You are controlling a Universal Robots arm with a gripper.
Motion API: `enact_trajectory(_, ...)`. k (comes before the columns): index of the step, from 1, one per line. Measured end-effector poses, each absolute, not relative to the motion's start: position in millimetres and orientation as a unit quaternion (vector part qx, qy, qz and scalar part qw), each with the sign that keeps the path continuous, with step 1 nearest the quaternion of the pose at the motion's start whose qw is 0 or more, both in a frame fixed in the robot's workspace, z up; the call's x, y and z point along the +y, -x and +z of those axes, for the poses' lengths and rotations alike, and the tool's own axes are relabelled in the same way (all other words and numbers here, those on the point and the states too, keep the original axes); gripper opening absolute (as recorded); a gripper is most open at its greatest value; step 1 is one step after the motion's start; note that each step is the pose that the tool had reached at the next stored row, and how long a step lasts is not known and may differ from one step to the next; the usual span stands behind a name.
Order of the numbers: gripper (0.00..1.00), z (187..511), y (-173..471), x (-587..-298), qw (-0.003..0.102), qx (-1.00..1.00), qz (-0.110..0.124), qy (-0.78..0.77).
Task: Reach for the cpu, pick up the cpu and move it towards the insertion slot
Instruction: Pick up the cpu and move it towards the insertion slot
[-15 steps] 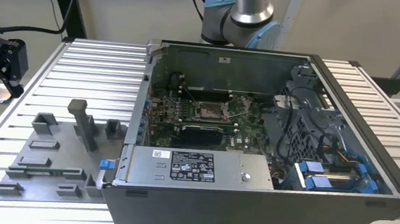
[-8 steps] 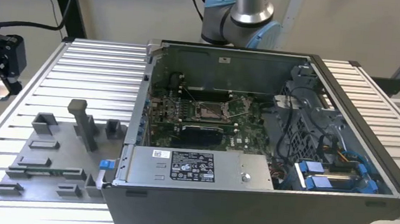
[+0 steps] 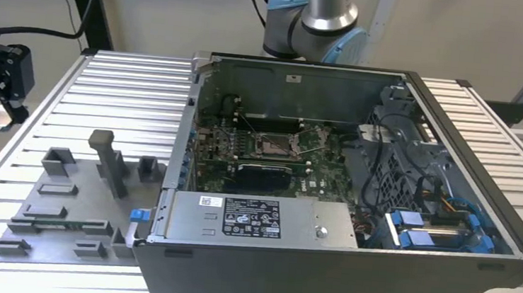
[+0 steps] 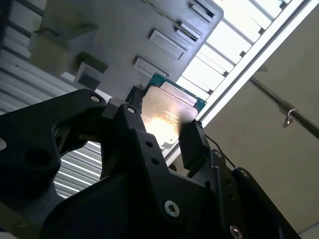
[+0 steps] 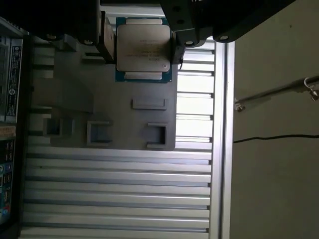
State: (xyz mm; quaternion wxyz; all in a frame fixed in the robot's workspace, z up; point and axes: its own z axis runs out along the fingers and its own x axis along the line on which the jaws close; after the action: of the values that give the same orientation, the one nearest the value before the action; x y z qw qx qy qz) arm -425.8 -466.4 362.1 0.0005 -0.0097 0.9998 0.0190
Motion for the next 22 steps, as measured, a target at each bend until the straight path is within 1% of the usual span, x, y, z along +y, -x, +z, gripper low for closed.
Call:
enact_trajectory(12,0.00,370.7,425.6,-466.4,0.001,1.000,0.019,0.010)
enact_trajectory(22,0.00,371.1,421.8,-466.4,0.000,1.000,0.019,0.010)
